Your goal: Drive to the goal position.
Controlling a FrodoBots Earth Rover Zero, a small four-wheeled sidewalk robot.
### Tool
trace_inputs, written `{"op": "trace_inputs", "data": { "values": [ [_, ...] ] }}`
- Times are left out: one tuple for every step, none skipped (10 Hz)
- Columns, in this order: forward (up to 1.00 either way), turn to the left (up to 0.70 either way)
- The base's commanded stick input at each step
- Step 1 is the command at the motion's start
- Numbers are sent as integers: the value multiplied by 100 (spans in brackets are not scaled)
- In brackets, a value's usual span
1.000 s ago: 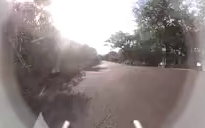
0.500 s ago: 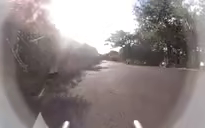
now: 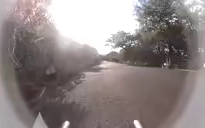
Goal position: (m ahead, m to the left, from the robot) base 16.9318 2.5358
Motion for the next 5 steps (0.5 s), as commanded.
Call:
{"op": "trace_inputs", "data": {
  "values": [
    [50,0],
    [50,0],
    [50,0],
    [50,0],
    [50,0]
  ]
}}
